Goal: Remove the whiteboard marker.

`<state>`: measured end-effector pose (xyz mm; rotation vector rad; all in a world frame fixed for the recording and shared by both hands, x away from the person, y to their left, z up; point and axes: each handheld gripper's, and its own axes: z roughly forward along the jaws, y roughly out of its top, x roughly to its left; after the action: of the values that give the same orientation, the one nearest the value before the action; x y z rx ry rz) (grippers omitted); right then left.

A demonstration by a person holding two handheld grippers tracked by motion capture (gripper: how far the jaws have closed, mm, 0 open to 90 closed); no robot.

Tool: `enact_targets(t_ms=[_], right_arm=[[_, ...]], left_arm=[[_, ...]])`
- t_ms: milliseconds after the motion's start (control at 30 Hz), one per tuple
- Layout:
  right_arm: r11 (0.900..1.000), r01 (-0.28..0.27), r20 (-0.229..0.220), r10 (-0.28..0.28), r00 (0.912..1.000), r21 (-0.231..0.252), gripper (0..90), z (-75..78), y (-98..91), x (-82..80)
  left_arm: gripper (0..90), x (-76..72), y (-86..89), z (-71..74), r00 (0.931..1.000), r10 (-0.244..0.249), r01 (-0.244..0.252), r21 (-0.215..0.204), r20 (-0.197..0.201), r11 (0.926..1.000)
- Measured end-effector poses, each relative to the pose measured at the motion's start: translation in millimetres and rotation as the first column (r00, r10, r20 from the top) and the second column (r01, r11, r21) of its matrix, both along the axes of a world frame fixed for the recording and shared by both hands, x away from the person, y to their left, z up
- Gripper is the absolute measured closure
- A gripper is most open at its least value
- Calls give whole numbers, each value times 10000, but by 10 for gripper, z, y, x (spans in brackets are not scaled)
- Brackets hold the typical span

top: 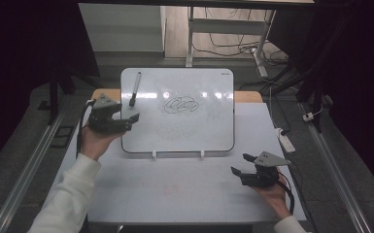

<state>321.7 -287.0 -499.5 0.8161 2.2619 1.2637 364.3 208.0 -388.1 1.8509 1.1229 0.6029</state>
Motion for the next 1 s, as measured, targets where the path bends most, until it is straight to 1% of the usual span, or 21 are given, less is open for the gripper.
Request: enact_targets(t_ms=[100,233,333,367,433,467,500,533,600,633,667,733,800,833,867,933,967,1000], right_arm=[[10000,2,-2,-2,10000,4,282,-1,-1,2],[10000,13,-63,-13,10000,-1,285,-9,-8,7],[10000,22,-111,-22,9999,-12,288,-19,-7,10],[10000,22,-111,-22,9999,-12,288,-19,-7,10],[10000,46,-142,-47,9999,-65,291,-26,-3,10],[10000,46,-142,-47,9999,-65,291,-26,-3,10],[9999,50,-162,-52,9999,-96,292,-30,-3,14],[9999,50,-162,-52,9999,-96,292,-30,-3,14],[9999,70,-167,-72,9998,-121,293,-33,-4,16],[9999,87,-180,-90,9998,-136,293,-36,-5,17],[9999,87,-180,-90,9998,-136,293,-36,-5,17],[9999,73,-180,-75,9998,-119,295,-40,-8,16],[9999,73,-178,-76,9998,-127,295,-41,-9,16],[9999,79,-194,-82,9998,-125,295,-44,-10,17],[9999,79,-194,-82,9998,-125,295,-44,-10,17],[9999,90,-197,-93,9998,-147,295,-46,-10,16],[9998,96,-196,-99,9998,-151,295,-46,-10,15],[9998,98,-195,-101,9998,-156,295,-47,-11,14]], left_arm=[[261,221,-14,58,9992,394,-395,96,51,9992],[286,484,-19,113,9956,921,-925,227,177,9955],[328,653,-21,152,9925,1192,-1203,407,285,9919],[328,705,-24,162,9911,1291,-1306,481,336,9903],[366,800,-28,181,9890,1427,-1446,505,395,9882],[366,842,-30,188,9881,1475,-1497,510,442,9874],[395,883,-35,194,9876,1498,-1523,554,470,9868],[395,921,-42,200,9874,1510,-1538,631,473,9861],[420,989,-61,208,9867,1525,-1567,830,556,9841],[447,1021,-74,211,9867,1526,-1573,901,568,9834],[447,1053,-88,212,9868,1506,-1560,1004,589,9826],[482,1109,-119,204,9865,1507,-1575,1199,641,9802],[496,1156,-150,191,9857,1559,-1632,1321,639,9777],[522,1176,-164,184,9850,1599,-1678,1413,654,9756],[522,1192,-176,175,9847,1613,-1693,1449,653,9748],[556,1213,-197,161,9833,1674,-1768,1540,719,9721],[602,1218,-206,156,9826,1703,-1802,1605,738,9704],[602,1223,-219,147,9822,1719,-1822,1632,755,9696]])
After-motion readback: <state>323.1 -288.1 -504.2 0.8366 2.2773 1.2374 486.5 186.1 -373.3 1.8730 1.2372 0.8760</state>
